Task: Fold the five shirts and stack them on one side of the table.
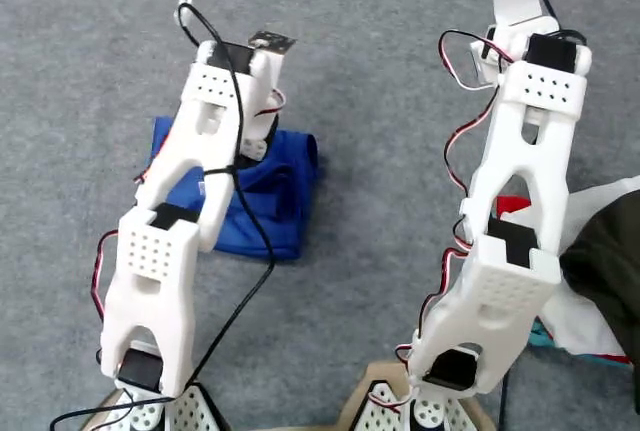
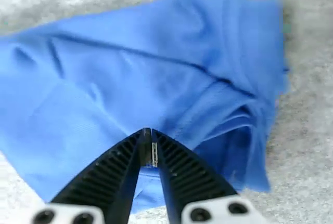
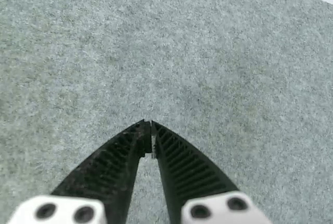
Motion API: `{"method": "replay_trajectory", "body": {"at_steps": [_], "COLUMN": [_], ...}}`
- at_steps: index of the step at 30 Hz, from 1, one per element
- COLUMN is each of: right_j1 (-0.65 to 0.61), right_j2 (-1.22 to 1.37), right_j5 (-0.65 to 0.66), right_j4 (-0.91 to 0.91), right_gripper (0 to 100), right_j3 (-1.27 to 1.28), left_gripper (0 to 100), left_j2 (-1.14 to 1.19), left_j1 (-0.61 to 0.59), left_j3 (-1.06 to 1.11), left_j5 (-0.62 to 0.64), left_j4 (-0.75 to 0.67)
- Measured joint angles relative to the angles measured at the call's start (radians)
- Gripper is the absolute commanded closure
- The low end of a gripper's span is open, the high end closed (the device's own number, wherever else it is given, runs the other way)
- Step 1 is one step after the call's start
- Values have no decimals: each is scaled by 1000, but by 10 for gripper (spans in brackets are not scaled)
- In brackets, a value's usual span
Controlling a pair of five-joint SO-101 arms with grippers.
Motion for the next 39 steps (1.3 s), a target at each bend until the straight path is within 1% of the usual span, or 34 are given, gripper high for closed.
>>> {"method": "replay_trajectory", "body": {"at_steps": [3, 5, 9, 12, 18, 28, 35, 37, 39], "right_j1": [0, 0, 0, 0, -26, -28, -28, -28, -28], "right_j2": [0, 0, 0, 0, 0, 0, 0, 0, 0], "right_j5": [0, 0, 0, 0, 0, 0, 0, 0, 0], "right_j4": [0, 0, 0, 0, 0, 0, 0, 0, 0], "right_gripper": [987, 987, 987, 987, 987, 987, 987, 987, 987], "right_j3": [0, 0, 0, 0, 0, 0, 0, 0, 0], "left_gripper": [843, 814, 814, 815, 815, 815, 816, 843, 900], "left_j2": [0, -12, -106, -143, -144, -9, 28, 29, 29], "left_j1": [-3, -3, -5, -5, -5, -5, -5, -5, -5], "left_j3": [80, 150, 212, 215, 226, 224, 167, 153, 132], "left_j5": [0, 9, 75, 84, 92, 114, 114, 114, 114], "left_j4": [0, 0, 0, 0, -3, -21, -14, -14, -14]}}
